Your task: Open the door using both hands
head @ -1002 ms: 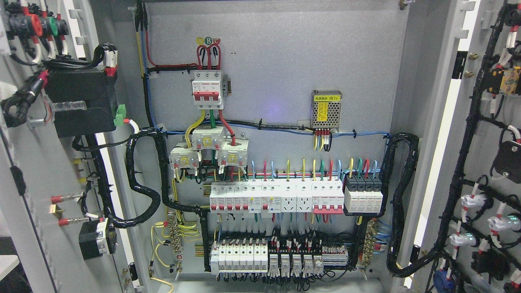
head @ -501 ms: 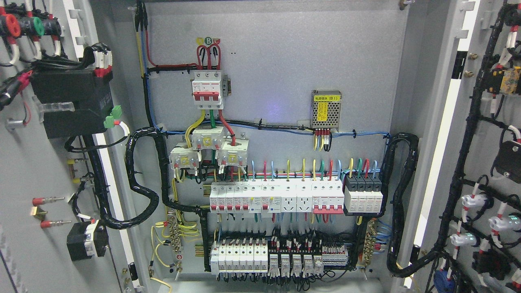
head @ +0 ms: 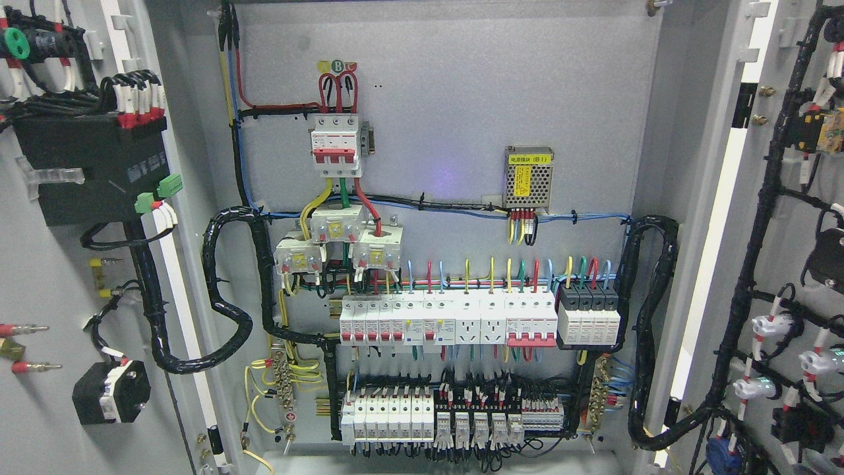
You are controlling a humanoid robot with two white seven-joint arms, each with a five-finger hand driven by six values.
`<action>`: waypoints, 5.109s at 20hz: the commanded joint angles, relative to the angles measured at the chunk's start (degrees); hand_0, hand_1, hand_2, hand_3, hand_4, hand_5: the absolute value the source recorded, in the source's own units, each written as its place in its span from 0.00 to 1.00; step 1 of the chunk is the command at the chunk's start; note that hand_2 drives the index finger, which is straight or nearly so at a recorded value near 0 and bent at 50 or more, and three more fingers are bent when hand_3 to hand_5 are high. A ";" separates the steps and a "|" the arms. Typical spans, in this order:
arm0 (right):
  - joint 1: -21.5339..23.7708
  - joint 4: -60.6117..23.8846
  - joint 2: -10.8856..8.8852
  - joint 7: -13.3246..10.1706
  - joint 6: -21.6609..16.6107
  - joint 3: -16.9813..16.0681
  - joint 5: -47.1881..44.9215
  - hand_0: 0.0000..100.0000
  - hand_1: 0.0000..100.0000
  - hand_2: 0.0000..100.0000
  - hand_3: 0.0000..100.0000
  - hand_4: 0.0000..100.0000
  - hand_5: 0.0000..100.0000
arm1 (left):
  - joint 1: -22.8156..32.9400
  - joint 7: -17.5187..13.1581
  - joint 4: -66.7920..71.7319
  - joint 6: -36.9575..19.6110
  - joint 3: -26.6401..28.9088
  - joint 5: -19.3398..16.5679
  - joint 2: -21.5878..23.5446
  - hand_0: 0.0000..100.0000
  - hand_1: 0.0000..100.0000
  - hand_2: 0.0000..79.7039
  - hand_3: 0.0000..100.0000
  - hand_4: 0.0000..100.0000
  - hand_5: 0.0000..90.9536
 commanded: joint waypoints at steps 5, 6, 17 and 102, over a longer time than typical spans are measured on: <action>1.25 0.62 0.51 -0.02 -0.02 -3.13 -2.80 0.38 0.00 0.00 0.00 0.00 0.00 | 0.91 -0.31 7.08 -27.02 8.99 5.85 6.89 0.00 0.00 0.00 0.00 0.00 0.00; 1.51 0.62 0.51 -0.02 -0.02 -3.48 -2.80 0.38 0.00 0.00 0.00 0.00 0.00 | 0.65 -0.31 8.40 -27.02 9.43 6.20 7.24 0.00 0.00 0.00 0.00 0.00 0.00; 3.88 0.62 0.51 -0.02 -0.28 -5.41 -2.89 0.38 0.00 0.00 0.00 0.00 0.00 | -6.12 -0.22 17.63 -22.89 13.91 11.38 13.31 0.00 0.00 0.00 0.00 0.00 0.00; 6.70 3.51 -0.73 3.58 -2.21 12.14 -2.81 0.38 0.00 0.00 0.00 0.00 0.00 | -5.78 0.30 12.37 -14.10 -10.95 -3.10 2.34 0.00 0.00 0.00 0.00 0.00 0.00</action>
